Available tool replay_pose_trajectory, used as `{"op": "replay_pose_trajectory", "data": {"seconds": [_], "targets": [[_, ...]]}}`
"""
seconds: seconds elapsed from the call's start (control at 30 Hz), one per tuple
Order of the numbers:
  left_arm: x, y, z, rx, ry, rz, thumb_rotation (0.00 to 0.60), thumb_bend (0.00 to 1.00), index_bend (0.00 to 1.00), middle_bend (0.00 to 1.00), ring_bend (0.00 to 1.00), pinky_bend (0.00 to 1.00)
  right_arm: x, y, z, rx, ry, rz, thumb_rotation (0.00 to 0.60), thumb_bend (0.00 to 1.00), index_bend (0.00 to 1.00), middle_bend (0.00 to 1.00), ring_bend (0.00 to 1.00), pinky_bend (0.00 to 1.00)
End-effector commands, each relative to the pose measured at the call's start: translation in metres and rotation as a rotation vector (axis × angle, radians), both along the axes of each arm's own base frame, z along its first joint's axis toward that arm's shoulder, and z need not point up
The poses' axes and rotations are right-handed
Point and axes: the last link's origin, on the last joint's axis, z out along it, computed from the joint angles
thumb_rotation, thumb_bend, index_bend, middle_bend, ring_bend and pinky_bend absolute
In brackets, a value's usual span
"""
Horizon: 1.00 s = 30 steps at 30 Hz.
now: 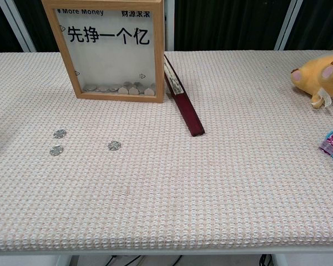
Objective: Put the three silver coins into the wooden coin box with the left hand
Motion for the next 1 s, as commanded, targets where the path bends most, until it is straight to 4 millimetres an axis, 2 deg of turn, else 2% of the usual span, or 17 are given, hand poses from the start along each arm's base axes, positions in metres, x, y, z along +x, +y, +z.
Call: {"op": "replay_pose_trajectory", "data": {"seconds": [0.03, 0.13, 0.33, 0.43, 0.67, 0.8, 1.0], "targets": [[0.008, 0.002, -0.010, -0.032, -0.009, -0.024, 0.600, 0.01, 0.11, 0.07, 0.00, 0.00, -0.001, 0.000, 0.000, 0.003, -0.001, -0.006, 0.600, 0.21, 0.00, 0.00, 0.00, 0.00], [0.021, 0.008, -0.027, -0.070, -0.024, -0.066, 0.600, 0.03, 0.11, 0.07, 0.00, 0.00, -0.002, -0.001, 0.001, 0.001, -0.003, -0.007, 0.600, 0.21, 0.00, 0.00, 0.00, 0.00], [0.044, 0.024, -0.073, -0.178, -0.056, -0.110, 0.600, 0.06, 0.14, 0.08, 0.00, 0.00, -0.003, 0.001, 0.003, -0.008, -0.013, -0.012, 0.600, 0.21, 0.00, 0.00, 0.00, 0.00], [0.049, 0.032, -0.098, -0.220, -0.092, -0.098, 0.600, 0.07, 0.17, 0.09, 0.00, 0.00, -0.004, 0.003, 0.006, -0.017, -0.016, -0.016, 0.600, 0.21, 0.00, 0.00, 0.00, 0.00], [0.047, 0.043, -0.141, -0.293, -0.108, -0.058, 0.600, 0.09, 0.23, 0.09, 0.00, 0.00, -0.006, 0.006, 0.013, -0.030, -0.017, -0.024, 0.600, 0.21, 0.00, 0.00, 0.00, 0.00], [0.046, 0.045, -0.155, -0.304, -0.089, -0.068, 0.600, 0.09, 0.24, 0.09, 0.00, 0.00, -0.007, 0.006, 0.013, -0.024, -0.019, -0.024, 0.600, 0.21, 0.00, 0.00, 0.00, 0.00], [0.048, 0.051, -0.164, -0.291, -0.077, -0.081, 0.600, 0.09, 0.27, 0.10, 0.00, 0.00, -0.008, 0.004, 0.013, -0.014, -0.016, -0.030, 0.600, 0.21, 0.00, 0.00, 0.00, 0.00]]}}
